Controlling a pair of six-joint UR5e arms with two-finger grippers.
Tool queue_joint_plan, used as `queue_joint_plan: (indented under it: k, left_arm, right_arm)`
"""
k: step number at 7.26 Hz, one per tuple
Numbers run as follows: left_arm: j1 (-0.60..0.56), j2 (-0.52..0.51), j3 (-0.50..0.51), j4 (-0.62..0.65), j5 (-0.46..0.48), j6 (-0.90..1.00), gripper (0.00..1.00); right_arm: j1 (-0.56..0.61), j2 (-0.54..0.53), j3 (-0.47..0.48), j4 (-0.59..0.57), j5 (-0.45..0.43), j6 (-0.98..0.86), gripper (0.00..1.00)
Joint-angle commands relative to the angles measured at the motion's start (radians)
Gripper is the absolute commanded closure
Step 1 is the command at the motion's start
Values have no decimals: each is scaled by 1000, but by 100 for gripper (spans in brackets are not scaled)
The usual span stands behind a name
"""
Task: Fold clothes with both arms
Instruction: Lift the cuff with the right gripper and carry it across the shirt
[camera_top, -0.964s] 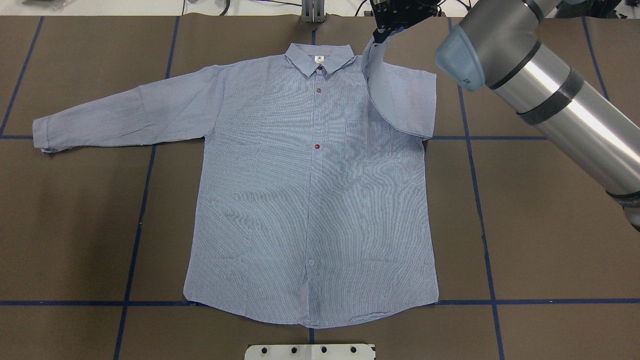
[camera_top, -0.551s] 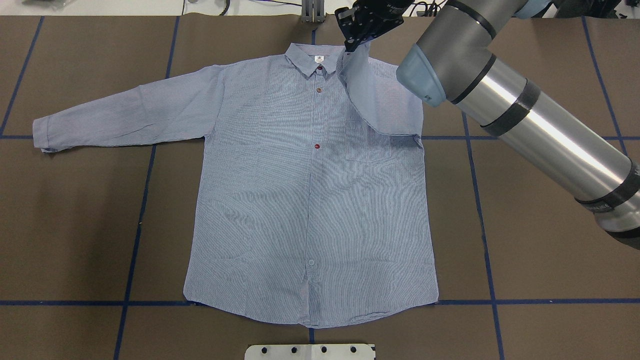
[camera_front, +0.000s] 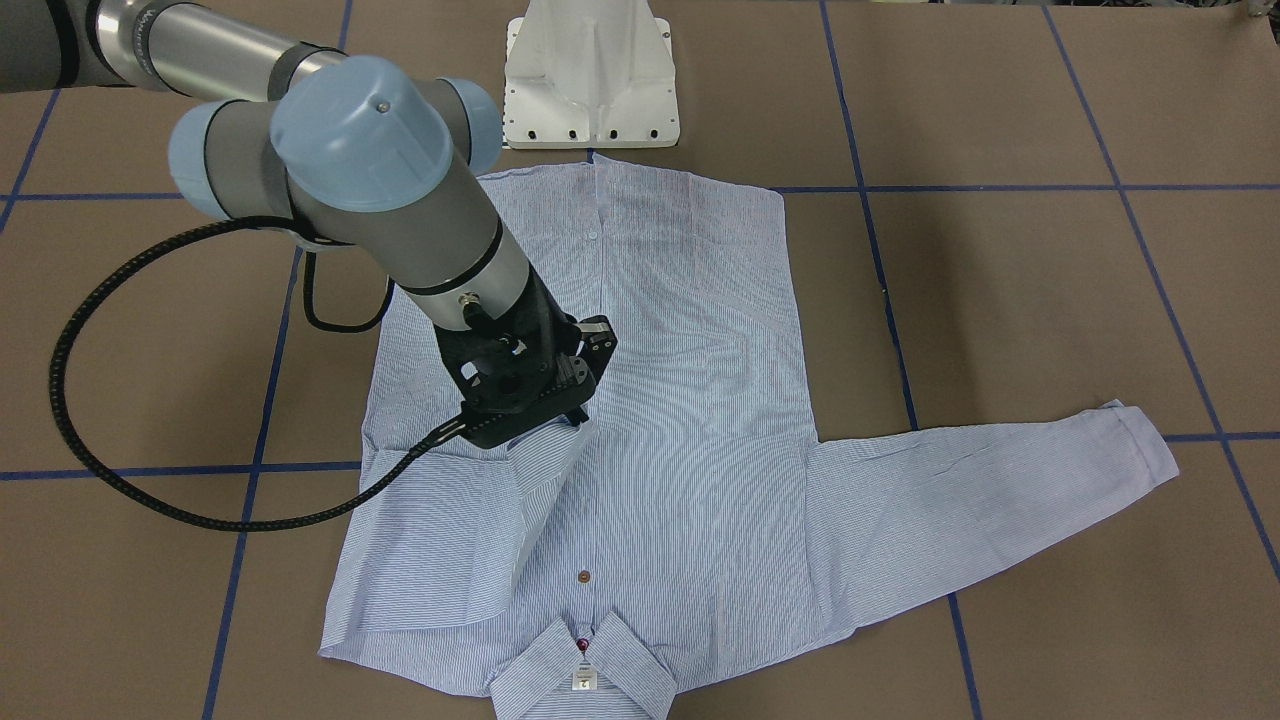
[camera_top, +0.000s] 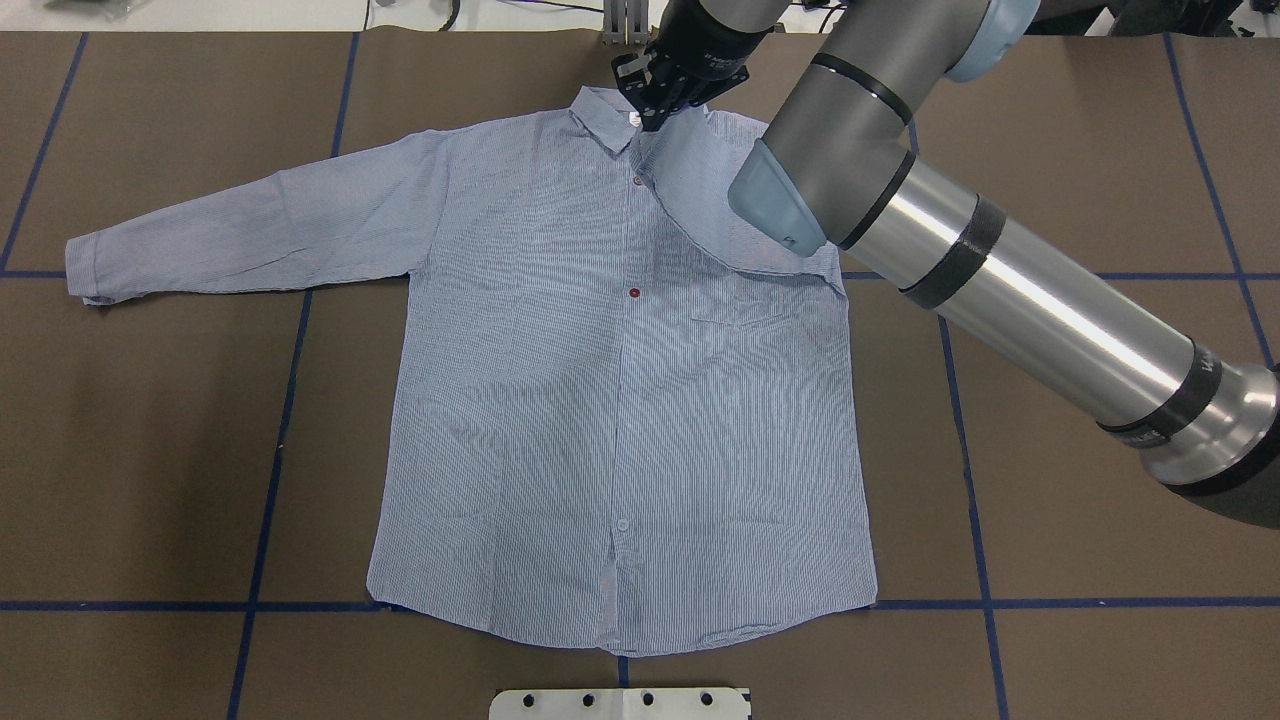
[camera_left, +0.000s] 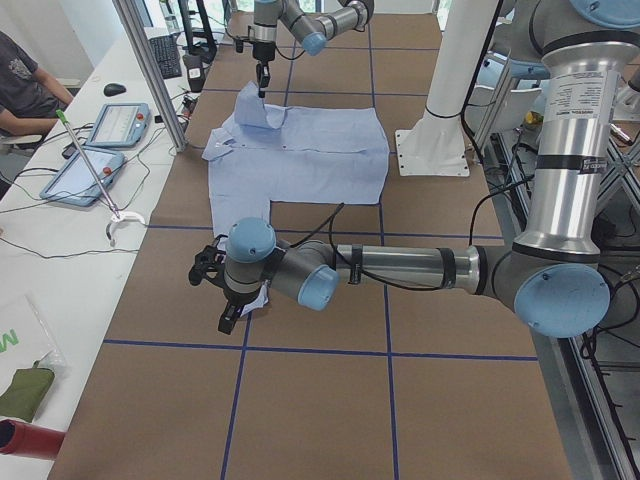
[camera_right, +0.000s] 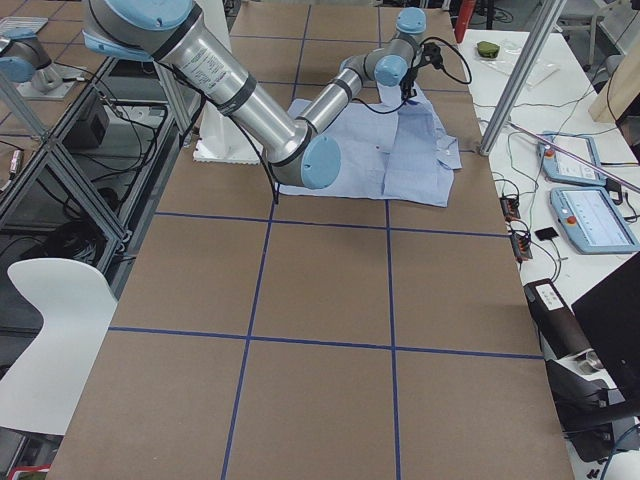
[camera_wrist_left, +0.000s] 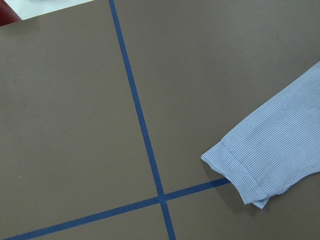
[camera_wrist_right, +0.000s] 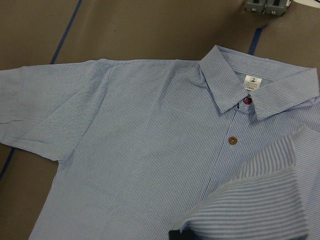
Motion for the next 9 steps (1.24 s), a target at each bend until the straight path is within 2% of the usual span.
queue_joint_plan:
  k: [1, 7, 9]
  left_arm:
    - [0, 0, 4, 1, 0, 0, 0]
    - [0, -9, 17, 0, 0, 0, 0]
    - [0, -11, 17, 0, 0, 0, 0]
  right_arm:
    - [-49, 4, -11, 14, -27, 1, 100]
    - [-111, -1, 1, 16, -30, 38, 100]
    - [-114, 11, -47, 16, -59, 38, 100]
